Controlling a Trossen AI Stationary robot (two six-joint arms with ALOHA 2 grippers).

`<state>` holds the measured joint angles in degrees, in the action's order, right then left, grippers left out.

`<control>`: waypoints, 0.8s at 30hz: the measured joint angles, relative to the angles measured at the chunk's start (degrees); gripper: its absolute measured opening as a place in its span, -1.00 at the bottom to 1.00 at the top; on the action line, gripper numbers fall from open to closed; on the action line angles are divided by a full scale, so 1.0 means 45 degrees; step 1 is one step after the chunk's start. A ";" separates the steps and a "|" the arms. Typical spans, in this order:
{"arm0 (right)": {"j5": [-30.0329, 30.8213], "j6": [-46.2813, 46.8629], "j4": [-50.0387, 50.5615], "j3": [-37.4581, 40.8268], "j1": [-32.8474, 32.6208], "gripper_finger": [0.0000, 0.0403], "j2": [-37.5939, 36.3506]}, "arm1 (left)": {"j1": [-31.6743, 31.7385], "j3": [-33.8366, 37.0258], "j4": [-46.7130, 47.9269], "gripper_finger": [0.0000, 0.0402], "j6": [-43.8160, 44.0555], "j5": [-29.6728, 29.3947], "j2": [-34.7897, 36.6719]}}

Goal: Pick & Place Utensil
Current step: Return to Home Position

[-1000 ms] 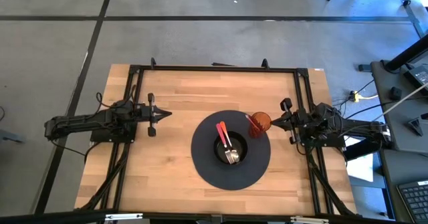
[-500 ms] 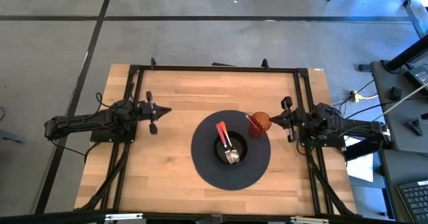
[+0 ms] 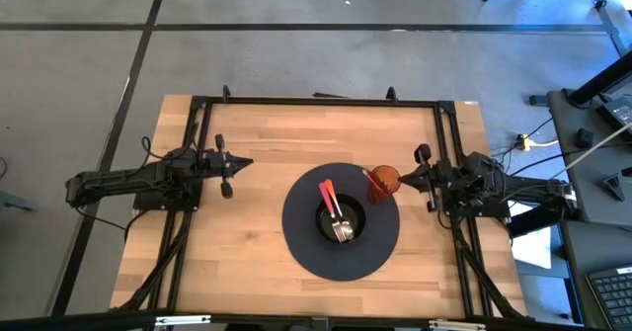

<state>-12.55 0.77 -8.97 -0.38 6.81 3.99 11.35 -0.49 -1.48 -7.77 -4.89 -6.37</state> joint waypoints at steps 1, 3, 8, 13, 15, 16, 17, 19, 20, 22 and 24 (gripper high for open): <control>0.0088 0.0169 -0.0069 0.0000 0.0000 -0.99 -0.0005 | 0.0001 0.0000 0.0000 -0.97 -0.0058 -0.0001 0.0000; 0.0320 0.0466 -0.0175 0.0000 0.0000 -0.99 0.0000 | 0.0000 0.0000 0.0000 -0.98 -0.0070 -0.0001 0.0000; 0.0542 0.0654 -0.0089 0.0000 0.0000 -0.99 -0.0005 | 0.0001 0.0000 0.0000 -0.99 -0.0088 -0.0004 0.0000; 0.0547 0.0745 0.0338 0.0000 0.0000 -0.97 -0.0005 | 0.0002 0.0000 0.0000 -0.97 -0.0097 -0.0004 0.0000; 0.0551 0.0774 0.0353 0.0000 0.0000 -0.94 0.0000 | 0.0004 0.0000 0.0000 -0.96 -0.0097 -0.0004 0.0000; 0.0547 0.0754 0.0350 0.0000 0.0000 -0.92 0.0000 | 0.0000 0.0000 0.0000 -0.96 -0.0097 -0.0004 0.0000; 0.0550 0.0745 0.0348 0.0000 0.0000 -0.91 -0.0005 | 0.0000 0.0000 0.0000 -0.96 -0.0097 -0.0004 0.0000; 0.0552 0.0743 0.0353 0.0000 0.0000 -0.88 0.0000 | 0.0000 0.0000 0.0000 -0.96 -0.0102 -0.0004 0.0000; 0.0547 0.0745 0.0348 0.0000 0.0000 -0.88 0.0000 | 0.0001 0.0000 0.0000 -0.97 -0.0102 -0.0004 0.0000; 0.0552 0.0745 0.0353 0.0000 0.0000 -0.87 -0.0005 | 0.0000 0.0000 0.0000 -0.97 -0.0102 -0.0004 0.0000; 0.0552 0.0740 0.0353 0.0000 0.0000 -0.87 0.0000 | 0.0000 0.0000 0.0000 -0.98 -0.0102 -0.0004 0.0000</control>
<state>-10.07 4.10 -7.38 -0.38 6.81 3.99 11.35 -0.49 -1.48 -8.23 -4.91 -6.37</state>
